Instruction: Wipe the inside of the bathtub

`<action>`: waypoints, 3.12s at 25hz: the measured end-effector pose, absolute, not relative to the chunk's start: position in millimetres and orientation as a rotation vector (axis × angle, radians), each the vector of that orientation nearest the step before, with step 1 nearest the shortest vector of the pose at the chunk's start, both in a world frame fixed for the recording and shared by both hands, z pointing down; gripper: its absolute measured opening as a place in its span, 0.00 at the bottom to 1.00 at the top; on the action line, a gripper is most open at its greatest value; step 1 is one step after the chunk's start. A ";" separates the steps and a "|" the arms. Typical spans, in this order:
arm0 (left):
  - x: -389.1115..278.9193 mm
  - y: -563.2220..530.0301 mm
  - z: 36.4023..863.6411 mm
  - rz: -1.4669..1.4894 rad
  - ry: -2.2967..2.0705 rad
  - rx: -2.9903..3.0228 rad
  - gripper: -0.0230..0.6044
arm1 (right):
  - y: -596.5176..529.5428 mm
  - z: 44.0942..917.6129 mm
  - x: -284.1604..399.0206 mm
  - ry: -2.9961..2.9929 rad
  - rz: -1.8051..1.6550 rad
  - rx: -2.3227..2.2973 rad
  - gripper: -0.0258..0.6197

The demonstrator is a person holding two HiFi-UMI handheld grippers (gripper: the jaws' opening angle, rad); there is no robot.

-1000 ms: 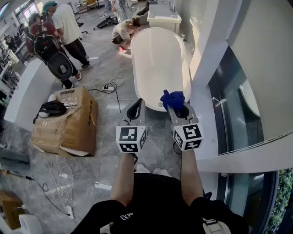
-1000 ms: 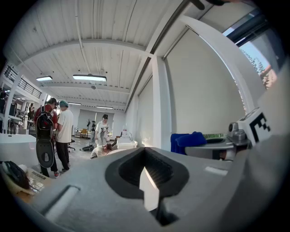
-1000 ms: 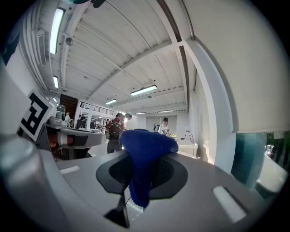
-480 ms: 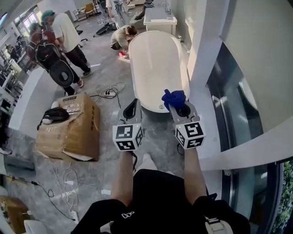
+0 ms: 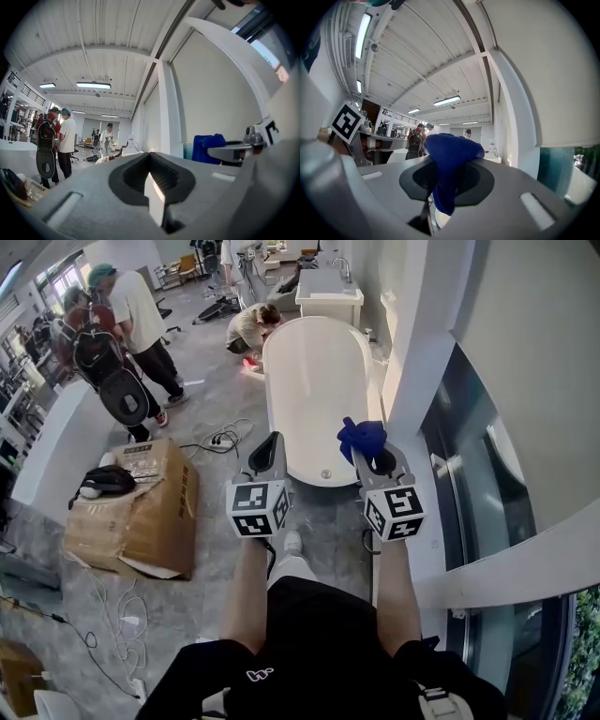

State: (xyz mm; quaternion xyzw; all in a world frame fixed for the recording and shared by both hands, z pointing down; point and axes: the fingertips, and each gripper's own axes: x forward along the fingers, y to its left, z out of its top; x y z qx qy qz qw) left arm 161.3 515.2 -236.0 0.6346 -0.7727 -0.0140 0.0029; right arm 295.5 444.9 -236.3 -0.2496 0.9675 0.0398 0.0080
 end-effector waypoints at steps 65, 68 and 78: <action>-130.4 98.5 -39.7 0.159 -2.082 1.674 0.04 | 14.9 -55.0 -5.7 3.279 -0.457 -0.711 0.16; -123.4 96.8 -33.1 0.177 -2.080 1.648 0.04 | 6.3 -39.0 5.8 3.292 -0.512 -0.700 0.16; -141.2 73.2 19.7 0.252 -1.945 1.656 0.04 | -13.4 34.7 2.2 3.316 -0.701 -0.816 0.16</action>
